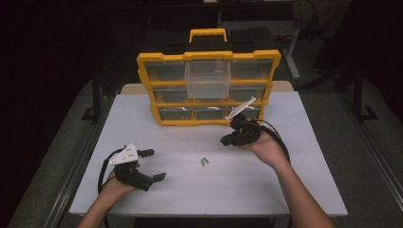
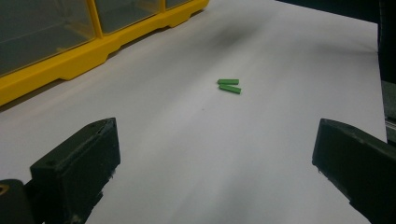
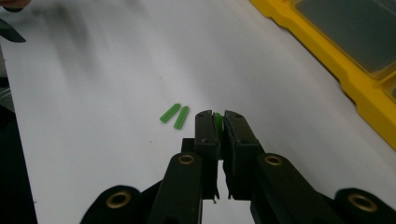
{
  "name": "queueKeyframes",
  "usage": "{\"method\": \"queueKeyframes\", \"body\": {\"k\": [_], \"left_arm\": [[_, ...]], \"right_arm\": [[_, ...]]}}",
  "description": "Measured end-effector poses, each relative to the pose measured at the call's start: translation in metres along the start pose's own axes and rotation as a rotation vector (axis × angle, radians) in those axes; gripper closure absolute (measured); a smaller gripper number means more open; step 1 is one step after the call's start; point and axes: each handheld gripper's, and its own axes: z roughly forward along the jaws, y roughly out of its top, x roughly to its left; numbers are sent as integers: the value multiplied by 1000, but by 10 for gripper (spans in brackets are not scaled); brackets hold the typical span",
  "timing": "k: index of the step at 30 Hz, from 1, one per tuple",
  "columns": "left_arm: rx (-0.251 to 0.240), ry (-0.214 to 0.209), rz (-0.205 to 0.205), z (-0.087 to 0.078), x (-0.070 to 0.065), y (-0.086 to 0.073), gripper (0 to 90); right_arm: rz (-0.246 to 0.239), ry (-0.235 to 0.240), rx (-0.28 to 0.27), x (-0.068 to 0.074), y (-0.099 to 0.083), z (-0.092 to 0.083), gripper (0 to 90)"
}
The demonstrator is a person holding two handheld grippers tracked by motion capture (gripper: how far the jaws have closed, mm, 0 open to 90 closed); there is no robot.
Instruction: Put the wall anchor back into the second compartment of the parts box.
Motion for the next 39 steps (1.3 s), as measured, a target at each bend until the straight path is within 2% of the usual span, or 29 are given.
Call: {"method": "queueKeyframes", "body": {"k": [17, 23, 26, 31, 39], "left_arm": [[-4, 1, -5, 0, 0, 0, 8], [-3, 2, -2, -1, 0, 0, 8], [-4, 0, -6, 0, -1, 0, 8], [-7, 0, -7, 0, -1, 0, 8], [-6, -2, -8, 1, -1, 0, 8]], "right_arm": [[6, 1, -20, -6, 17, -30, 840], [13, -8, -35, -10, 26, -48, 839], [1, -17, -39, -12, 30, -55, 840], [23, -15, -51, -14, 37, -67, 840], [14, -29, -67, -17, 52, -87, 839]]}}
